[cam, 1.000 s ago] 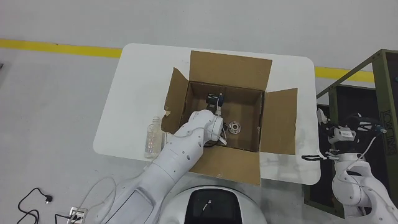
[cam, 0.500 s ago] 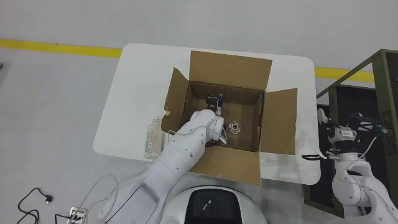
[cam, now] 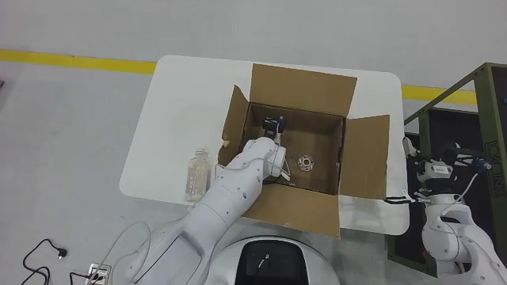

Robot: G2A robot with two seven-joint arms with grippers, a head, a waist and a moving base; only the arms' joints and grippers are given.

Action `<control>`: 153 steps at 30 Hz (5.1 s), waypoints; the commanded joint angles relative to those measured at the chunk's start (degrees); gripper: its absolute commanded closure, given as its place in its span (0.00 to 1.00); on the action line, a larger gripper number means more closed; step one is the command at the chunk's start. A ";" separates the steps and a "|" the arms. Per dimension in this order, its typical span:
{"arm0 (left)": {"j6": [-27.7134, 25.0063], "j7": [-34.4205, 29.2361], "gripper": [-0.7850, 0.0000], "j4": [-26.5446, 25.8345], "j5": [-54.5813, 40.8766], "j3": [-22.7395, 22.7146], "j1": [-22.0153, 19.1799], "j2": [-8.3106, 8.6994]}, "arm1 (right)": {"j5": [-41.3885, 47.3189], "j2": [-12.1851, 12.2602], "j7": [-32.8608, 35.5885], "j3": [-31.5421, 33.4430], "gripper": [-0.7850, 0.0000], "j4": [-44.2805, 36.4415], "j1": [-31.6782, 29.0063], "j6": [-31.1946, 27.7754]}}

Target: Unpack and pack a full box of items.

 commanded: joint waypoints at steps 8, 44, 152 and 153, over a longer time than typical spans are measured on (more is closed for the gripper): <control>-0.07 -1.98 1.00 -6.32 1.47 -1.80 1.35 0.85 | -0.30 -0.46 0.18 0.08 0.00 0.06 0.10 -0.38; -7.02 -19.84 1.00 -65.86 8.57 -18.12 20.41 7.56 | 41.57 -0.88 30.78 9.77 0.00 -3.94 -1.84 -21.96; -6.20 -29.24 1.00 -54.64 34.89 -25.19 36.69 8.74 | 44.16 1.46 43.97 8.41 1.00 5.79 5.09 -21.97; -6.24 -28.41 1.00 -54.31 35.42 -24.92 36.94 8.75 | 44.16 1.46 43.97 8.41 1.00 5.79 5.09 -21.97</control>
